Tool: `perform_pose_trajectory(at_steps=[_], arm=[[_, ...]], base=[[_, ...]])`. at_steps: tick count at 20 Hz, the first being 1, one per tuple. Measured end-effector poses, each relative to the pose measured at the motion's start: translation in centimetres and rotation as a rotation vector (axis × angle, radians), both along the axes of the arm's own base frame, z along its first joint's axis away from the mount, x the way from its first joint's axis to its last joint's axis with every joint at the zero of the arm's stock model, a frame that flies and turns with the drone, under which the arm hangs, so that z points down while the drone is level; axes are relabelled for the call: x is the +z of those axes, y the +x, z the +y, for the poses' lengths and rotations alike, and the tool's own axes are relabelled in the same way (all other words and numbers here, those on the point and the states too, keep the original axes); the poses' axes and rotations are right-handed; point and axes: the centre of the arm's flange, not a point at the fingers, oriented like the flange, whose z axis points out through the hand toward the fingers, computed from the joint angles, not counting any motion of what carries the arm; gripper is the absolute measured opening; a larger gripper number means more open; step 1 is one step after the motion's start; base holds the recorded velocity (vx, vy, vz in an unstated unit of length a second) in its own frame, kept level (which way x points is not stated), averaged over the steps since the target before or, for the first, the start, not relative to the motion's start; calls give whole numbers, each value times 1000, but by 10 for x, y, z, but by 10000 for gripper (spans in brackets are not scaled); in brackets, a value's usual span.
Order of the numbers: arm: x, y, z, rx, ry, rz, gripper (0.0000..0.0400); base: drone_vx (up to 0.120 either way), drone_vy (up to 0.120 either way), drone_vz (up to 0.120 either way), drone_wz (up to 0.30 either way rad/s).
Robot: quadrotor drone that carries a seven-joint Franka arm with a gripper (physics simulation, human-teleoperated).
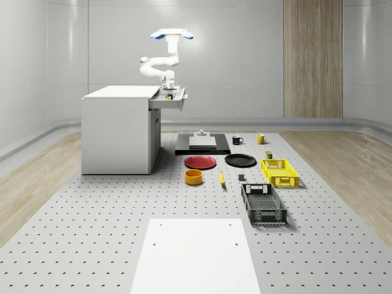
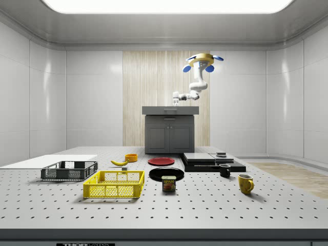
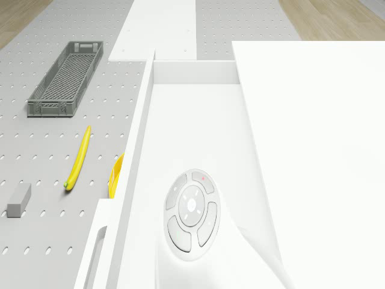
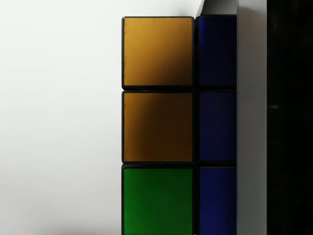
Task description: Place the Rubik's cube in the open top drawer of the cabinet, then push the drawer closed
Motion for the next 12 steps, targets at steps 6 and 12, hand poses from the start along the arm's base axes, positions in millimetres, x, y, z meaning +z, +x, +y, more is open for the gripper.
perform_pose_trajectory(at_steps=[6, 12], arm=[[-19, 0, 0, 0, 0, 0, 397], [-44, 0, 0, 0, 0, 0, 399]], base=[[0, 0, 47, 0], [-60, 67, 120, 0]])
